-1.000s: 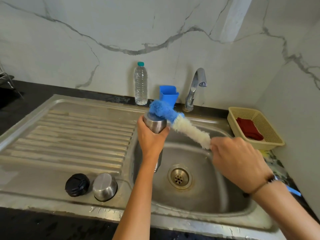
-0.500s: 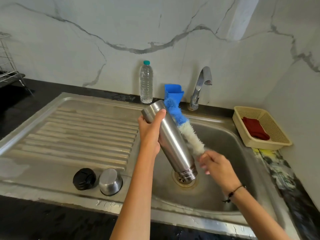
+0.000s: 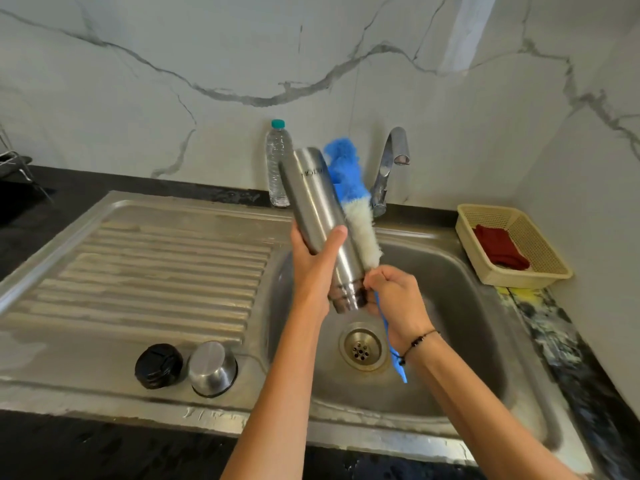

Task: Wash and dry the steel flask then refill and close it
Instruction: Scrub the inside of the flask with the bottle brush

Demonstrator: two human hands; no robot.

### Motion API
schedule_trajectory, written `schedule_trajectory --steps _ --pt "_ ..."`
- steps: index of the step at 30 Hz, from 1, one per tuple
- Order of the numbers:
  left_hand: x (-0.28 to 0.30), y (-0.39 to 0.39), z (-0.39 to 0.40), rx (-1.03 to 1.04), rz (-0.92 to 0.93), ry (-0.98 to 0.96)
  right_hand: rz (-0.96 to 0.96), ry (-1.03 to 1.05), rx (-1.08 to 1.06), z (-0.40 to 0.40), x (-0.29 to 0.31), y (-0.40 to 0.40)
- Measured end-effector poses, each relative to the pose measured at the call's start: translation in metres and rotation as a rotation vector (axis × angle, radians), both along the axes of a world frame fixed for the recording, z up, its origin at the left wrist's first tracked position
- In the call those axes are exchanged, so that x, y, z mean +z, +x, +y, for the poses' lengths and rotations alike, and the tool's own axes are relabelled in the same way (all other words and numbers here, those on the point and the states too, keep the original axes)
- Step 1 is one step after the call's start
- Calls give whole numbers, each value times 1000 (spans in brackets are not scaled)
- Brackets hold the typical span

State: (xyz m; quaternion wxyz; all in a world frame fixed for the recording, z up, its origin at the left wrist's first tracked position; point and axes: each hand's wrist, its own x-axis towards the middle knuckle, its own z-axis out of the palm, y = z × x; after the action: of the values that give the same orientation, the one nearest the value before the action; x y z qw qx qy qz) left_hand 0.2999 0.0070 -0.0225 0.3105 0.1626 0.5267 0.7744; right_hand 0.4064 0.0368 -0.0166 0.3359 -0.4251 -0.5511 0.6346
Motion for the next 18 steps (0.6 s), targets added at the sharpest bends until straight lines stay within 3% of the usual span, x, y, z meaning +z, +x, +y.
schedule_trajectory --steps 4,6,9,14,18 --pt "0 -3 4 -19 10 68 79 4 46 10 18 -17" --pt "-4 -7 4 21 -85 130 21 56 105 12 17 -16" --pt "-11 -16 -1 57 -243 196 -135 299 163 16 1 4" --pt "-16 -36 -18 33 -407 249 -135 518 377 33 -44 59" --pt "-21 -47 -29 0 -423 189 -207 503 467 46 -62 78"
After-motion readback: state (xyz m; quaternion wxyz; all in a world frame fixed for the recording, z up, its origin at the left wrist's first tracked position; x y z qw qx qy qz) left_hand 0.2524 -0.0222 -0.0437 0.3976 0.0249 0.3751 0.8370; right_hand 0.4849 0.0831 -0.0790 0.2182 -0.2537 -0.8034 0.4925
